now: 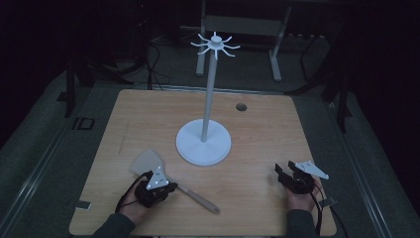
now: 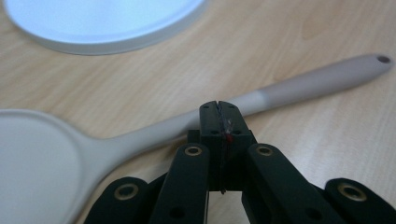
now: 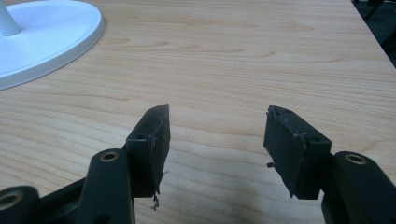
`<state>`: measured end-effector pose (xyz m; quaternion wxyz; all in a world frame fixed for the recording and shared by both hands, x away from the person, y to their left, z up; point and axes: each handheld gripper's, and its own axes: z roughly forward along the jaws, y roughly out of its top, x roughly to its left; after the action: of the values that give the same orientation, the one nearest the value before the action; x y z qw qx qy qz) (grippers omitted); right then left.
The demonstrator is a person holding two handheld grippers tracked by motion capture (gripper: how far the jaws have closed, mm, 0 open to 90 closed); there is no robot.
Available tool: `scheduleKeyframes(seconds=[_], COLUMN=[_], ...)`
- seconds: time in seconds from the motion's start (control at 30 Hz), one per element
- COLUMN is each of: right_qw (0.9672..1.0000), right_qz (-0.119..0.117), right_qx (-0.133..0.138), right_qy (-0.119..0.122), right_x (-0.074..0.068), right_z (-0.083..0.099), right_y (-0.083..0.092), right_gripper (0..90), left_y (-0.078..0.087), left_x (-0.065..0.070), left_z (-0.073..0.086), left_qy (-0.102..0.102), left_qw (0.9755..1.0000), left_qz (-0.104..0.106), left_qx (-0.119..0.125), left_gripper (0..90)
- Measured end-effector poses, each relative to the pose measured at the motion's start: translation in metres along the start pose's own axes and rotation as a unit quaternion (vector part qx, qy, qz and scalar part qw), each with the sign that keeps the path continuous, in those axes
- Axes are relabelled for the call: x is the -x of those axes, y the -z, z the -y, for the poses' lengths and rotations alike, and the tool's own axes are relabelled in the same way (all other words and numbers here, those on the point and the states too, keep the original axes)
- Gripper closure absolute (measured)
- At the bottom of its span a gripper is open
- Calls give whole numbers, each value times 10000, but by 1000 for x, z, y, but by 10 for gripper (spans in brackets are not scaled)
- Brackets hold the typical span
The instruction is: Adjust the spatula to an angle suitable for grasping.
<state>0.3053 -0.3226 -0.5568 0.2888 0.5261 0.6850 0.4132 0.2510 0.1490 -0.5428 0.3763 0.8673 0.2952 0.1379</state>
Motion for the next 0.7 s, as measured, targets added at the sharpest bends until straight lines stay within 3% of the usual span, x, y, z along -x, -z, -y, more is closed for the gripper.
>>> scheduleKeyframes(seconds=[0.27, 0.47, 0.7], right_qw=[10000, 10000, 10000], right_qz=[-5, -11, -11], right_qx=[14, 26, 27], right_qy=[-6, -27, -27], right_x=[0, 1, 1], right_z=[0, 0, 0], right_y=[0, 0, 0], right_gripper=[405, 402, 398], left_y=[-7, -20, -30], left_x=[9, 25, 35], left_z=[-2, -6, -14], left_qy=[-183, -520, -671], left_qw=[9996, 9971, 9958], left_qz=[181, 418, 493], left_qx=[-127, -362, -390], left_gripper=[899, 899, 898])
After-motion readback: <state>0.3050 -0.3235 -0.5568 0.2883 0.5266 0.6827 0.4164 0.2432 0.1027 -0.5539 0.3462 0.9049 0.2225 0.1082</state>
